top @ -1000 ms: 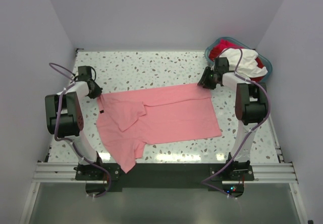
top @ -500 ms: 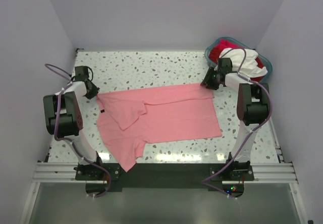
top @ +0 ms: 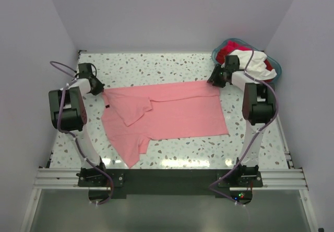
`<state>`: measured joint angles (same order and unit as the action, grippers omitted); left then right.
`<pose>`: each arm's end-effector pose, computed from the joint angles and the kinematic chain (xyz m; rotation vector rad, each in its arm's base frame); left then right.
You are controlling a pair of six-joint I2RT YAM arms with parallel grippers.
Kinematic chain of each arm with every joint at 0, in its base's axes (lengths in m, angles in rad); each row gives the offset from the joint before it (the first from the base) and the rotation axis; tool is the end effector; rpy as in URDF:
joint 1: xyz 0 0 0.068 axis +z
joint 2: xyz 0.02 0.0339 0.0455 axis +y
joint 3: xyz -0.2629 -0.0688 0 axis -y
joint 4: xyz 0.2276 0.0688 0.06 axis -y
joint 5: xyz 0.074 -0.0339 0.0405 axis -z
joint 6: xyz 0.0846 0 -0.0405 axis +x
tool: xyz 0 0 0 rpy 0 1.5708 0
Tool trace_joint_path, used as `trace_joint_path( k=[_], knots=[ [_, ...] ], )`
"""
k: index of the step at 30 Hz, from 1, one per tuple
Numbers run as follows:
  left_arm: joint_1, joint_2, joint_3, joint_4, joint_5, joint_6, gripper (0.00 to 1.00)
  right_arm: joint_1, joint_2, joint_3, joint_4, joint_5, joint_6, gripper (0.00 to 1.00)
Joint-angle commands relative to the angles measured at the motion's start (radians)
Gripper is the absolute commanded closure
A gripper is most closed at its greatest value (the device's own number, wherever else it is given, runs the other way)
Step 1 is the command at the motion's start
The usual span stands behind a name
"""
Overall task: Fold and stack the t-shirts
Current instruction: Fold the tshirt
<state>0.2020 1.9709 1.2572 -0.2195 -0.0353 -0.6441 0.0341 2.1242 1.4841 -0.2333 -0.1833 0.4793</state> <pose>0.4188 0.0888 0.1246 -1.0432 2.2814 -0.1383 0.4767 0.0317 0.1289 0.4658 2.4325 0.4485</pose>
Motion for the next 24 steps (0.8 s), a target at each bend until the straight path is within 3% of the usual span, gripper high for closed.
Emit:
trace_joint_path(
  k=[1, 9, 12, 16, 20, 24],
  knots=[
    [0.002, 0.061, 0.097, 0.089, 0.029, -0.003, 1.0, -0.017, 0.097, 0.062, -0.024, 0.059, -0.007, 0.55],
    [0.0, 0.146, 0.26, 0.121, 0.109, 0.006, 0.85, -0.016, 0.145, 0.248, -0.07, 0.028, -0.053, 0.49],
    [-0.001, 0.076, 0.234, 0.161, 0.123, 0.026, 0.65, -0.016, 0.091, 0.262, -0.104, -0.013, -0.088, 0.45],
    [-0.004, -0.061, 0.156, 0.186, 0.114, 0.04, 0.49, -0.002, -0.018, 0.194, -0.129, -0.033, -0.11, 0.43],
    [-0.026, -0.205, 0.064, 0.09, 0.077, 0.041, 0.46, 0.042, -0.147, 0.076, -0.143, -0.064, -0.097, 0.43],
    [-0.105, -0.367, -0.085, -0.075, -0.073, 0.035, 0.43, 0.087, -0.315, -0.103, -0.144, -0.016, -0.073, 0.43]
  ],
)
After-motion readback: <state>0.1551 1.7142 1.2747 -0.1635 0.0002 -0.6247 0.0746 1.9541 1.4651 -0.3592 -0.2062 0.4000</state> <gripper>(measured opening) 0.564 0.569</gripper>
